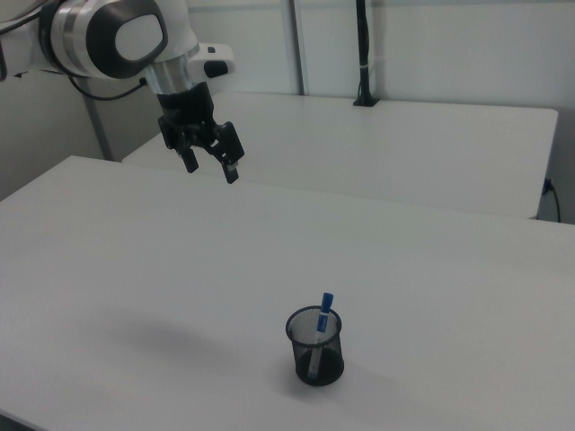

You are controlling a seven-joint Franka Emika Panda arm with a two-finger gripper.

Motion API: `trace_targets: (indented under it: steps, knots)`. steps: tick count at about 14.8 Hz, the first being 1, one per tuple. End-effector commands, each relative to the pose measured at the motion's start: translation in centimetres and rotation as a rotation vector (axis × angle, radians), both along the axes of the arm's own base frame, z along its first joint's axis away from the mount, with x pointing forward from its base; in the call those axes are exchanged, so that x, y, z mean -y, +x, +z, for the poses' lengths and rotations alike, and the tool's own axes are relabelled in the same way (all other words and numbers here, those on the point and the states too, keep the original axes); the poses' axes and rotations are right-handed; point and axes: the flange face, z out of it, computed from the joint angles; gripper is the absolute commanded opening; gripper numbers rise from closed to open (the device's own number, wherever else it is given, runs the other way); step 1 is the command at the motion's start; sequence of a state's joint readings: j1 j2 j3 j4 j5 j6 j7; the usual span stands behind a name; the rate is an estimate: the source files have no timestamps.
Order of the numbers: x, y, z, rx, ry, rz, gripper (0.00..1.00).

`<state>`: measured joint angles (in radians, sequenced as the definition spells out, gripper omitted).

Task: Remove the marker
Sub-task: 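Move the open gripper toward the black mesh pen cup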

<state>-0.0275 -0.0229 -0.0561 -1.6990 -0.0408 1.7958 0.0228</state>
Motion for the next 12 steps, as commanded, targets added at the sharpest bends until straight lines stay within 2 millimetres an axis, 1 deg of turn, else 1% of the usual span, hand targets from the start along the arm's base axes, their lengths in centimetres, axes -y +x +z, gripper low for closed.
trace_targets:
  steps: [1, 2, 4, 6, 9, 10, 12]
  knots:
    - [0.0, -0.1, 0.5, 0.000, -0.013, 0.019, 1.00]
    - [0.2, -0.3, 0.7, 0.001, -0.014, 0.025, 1.00]
    - [1.5, -1.0, 0.7, -0.035, -0.019, 0.092, 1.00]
    - [3.5, -1.4, 0.7, -0.046, -0.029, 0.174, 1.00]
    - [5.7, -1.3, -0.2, -0.074, -0.086, 0.273, 1.00]
    - [6.8, -1.6, -1.1, -0.101, -0.121, 0.287, 1.00]
    - [8.7, -1.6, -2.0, -0.104, -0.157, 0.297, 1.00]
